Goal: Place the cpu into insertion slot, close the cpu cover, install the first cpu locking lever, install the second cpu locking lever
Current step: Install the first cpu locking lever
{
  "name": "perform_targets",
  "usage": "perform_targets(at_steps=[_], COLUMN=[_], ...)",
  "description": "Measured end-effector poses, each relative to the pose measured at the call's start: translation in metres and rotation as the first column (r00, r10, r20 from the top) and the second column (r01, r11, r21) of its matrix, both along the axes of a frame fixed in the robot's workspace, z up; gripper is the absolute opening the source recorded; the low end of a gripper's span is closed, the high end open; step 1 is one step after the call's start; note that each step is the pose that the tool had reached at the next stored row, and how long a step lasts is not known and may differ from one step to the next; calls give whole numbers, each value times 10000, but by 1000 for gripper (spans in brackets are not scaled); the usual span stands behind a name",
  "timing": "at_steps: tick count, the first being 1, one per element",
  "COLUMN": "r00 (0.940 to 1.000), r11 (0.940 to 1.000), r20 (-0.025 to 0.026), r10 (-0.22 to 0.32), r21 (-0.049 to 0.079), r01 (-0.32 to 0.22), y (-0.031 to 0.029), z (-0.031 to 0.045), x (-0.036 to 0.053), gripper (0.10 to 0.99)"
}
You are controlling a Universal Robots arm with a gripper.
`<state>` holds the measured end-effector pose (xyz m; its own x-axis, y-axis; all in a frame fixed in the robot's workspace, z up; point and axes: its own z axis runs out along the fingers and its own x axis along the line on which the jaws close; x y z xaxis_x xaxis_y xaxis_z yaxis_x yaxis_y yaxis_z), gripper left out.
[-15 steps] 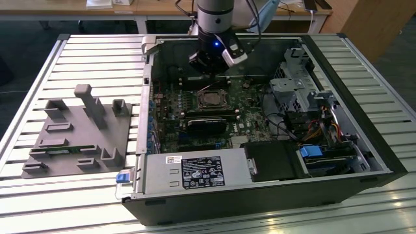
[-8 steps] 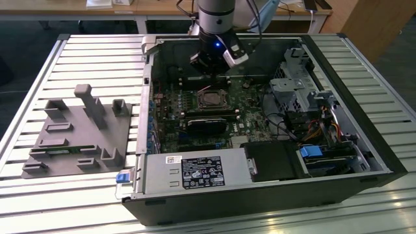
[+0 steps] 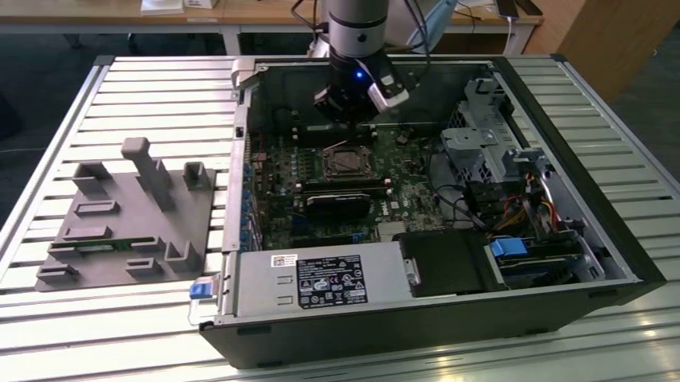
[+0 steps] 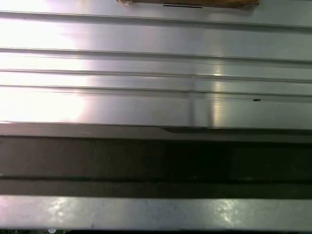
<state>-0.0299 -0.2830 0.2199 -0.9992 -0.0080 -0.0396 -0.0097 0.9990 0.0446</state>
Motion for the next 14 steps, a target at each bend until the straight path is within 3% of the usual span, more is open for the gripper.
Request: perform_targets(at_steps=[14], r00=[10000], r11=[10000], r20=[0], r10=[-1], r21=[-17], r01=[1], y=[9], z=[-110], x=[37], gripper=[106])
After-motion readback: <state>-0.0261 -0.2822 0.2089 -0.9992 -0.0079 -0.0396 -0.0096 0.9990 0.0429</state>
